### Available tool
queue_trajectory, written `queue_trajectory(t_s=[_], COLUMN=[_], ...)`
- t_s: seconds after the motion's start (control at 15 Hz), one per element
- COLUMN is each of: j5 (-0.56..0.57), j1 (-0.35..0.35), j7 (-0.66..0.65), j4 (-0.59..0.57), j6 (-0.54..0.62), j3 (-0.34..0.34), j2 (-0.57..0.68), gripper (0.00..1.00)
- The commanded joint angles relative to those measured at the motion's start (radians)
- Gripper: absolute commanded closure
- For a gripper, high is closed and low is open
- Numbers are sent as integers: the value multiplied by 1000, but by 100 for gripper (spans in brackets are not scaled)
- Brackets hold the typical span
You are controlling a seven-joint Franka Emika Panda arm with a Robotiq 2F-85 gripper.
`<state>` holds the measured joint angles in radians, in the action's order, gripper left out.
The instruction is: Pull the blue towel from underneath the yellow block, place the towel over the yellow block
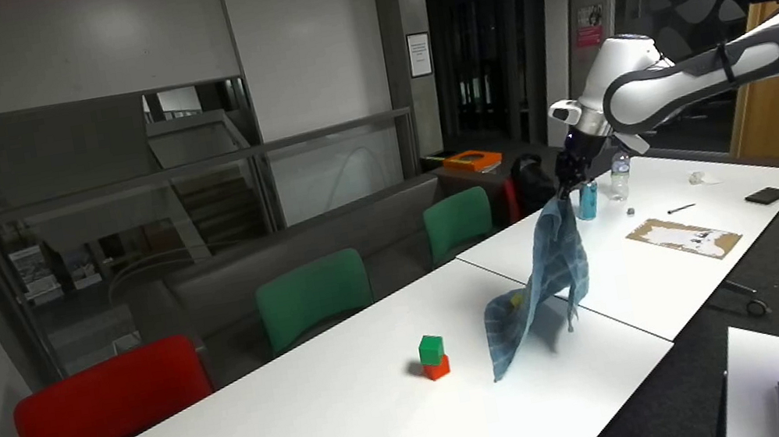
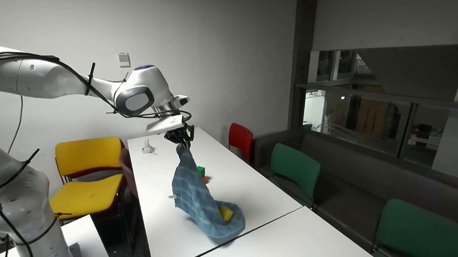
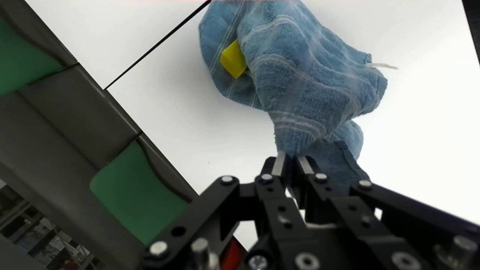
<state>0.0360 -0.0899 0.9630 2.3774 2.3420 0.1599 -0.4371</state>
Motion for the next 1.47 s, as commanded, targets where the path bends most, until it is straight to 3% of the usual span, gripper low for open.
queue_trajectory(t_s=[0.0, 1.4], j5=[50, 136], j1=[8, 14], j7=[-65, -170], j4=[-27, -26], j6=[-53, -102], j3=[-12, -37], j2=[-39, -173], gripper=[98, 98])
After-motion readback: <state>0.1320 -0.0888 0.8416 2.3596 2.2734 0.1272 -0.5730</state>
